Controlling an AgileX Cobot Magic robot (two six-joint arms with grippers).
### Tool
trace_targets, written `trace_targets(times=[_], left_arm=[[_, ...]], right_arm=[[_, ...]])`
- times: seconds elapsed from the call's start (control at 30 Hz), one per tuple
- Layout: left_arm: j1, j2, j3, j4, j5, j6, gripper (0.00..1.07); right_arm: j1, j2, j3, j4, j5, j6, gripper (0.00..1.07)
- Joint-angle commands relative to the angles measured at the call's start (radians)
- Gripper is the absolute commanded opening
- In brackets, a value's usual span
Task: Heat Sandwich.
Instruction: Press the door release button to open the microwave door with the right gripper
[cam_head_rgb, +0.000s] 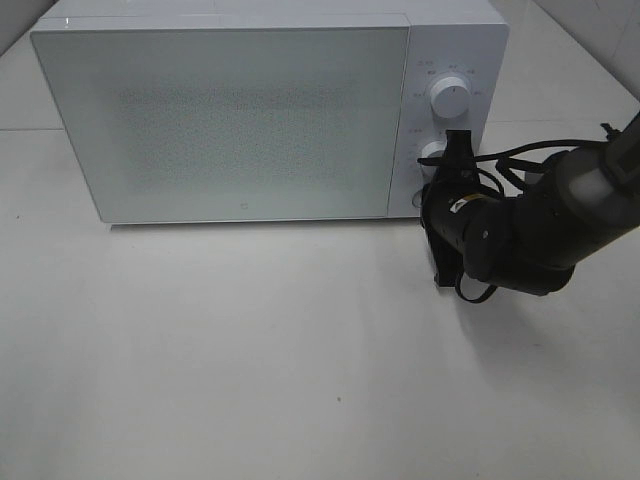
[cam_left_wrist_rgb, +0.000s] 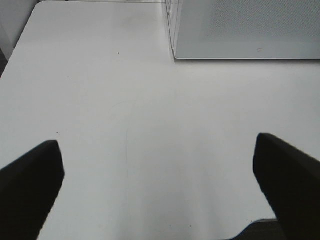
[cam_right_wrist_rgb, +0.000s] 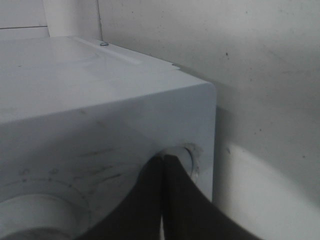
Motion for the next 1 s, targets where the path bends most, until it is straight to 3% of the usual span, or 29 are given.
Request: trace_targets(times=[0.03,0.37,1.0], left_arm=[[-0.005,-0.016,0.002,-0.003,-0.002,0.000,0.98],[-0.005,-0.016,0.002,-0.002,-0.002,0.000,0.98],[-0.005,-0.016,0.002,-0.002,-0.002,0.000,0.98]], right_arm=[[-0.006,-0.004,-0.045,-0.033,-0.160,-0.032,0.00],[-0.006,0.090,-0.162,-0.073,-0.315,0.006,0.00],[-0.006,0.091,-0.164,-0.092,-0.315,0.009,0.00]])
